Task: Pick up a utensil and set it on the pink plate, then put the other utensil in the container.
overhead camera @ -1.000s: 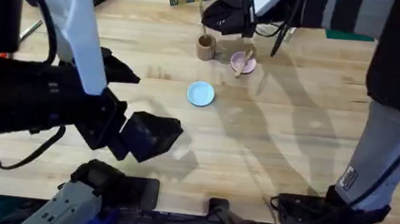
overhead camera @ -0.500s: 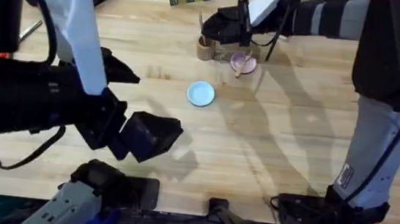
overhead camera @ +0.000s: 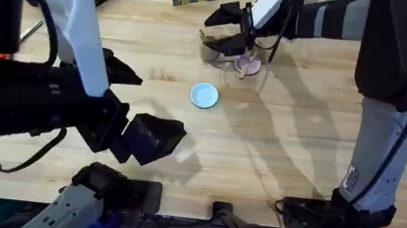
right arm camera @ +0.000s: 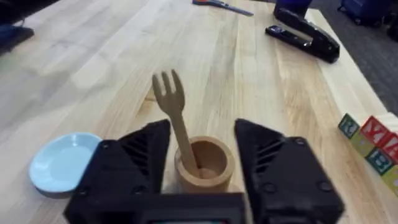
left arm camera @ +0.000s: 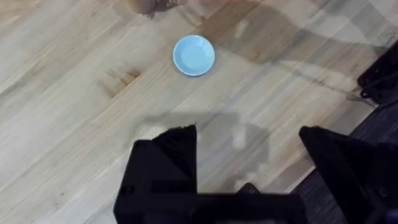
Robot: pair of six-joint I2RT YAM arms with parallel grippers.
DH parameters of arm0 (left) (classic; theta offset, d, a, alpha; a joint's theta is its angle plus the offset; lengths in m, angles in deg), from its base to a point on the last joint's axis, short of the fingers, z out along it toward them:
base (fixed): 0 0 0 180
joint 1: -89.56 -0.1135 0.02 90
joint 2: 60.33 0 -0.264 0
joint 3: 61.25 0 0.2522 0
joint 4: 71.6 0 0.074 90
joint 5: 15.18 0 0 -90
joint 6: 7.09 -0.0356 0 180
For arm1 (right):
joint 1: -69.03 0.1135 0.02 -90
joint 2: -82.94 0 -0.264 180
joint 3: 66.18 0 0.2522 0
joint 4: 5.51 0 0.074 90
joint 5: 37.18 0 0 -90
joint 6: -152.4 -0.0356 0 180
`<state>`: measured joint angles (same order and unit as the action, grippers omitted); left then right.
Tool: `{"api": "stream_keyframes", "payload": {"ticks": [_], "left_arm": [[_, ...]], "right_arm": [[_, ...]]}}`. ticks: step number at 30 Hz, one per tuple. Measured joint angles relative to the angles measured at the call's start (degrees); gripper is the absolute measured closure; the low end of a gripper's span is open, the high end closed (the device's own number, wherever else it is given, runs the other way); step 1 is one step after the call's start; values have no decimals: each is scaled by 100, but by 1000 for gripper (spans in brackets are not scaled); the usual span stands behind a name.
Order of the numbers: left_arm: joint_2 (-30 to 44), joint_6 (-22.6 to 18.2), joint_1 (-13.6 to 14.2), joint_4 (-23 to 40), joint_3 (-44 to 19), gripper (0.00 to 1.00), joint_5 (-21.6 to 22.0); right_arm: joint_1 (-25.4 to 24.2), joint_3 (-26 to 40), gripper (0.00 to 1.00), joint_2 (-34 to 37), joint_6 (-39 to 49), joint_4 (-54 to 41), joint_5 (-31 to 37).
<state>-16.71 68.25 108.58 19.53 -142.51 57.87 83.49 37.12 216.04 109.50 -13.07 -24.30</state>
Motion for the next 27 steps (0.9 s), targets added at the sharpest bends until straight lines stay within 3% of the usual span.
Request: {"api": "stream_keyframes", "payload": {"ticks": [6,12,20,27], "left_arm": [[0,0,0,0,0,5,0],[0,0,0,0,0,5,0],[0,0,0,0,0,5,0],[0,0,0,0,0,5,0]], "right_arm": [[0,-1,26,0,-393,8,-1],[0,0,5,0,-1280,565,0],[0,106,5,0,-3914,2208,-2],[0,610,6,0,-5604,2339,98]]}}
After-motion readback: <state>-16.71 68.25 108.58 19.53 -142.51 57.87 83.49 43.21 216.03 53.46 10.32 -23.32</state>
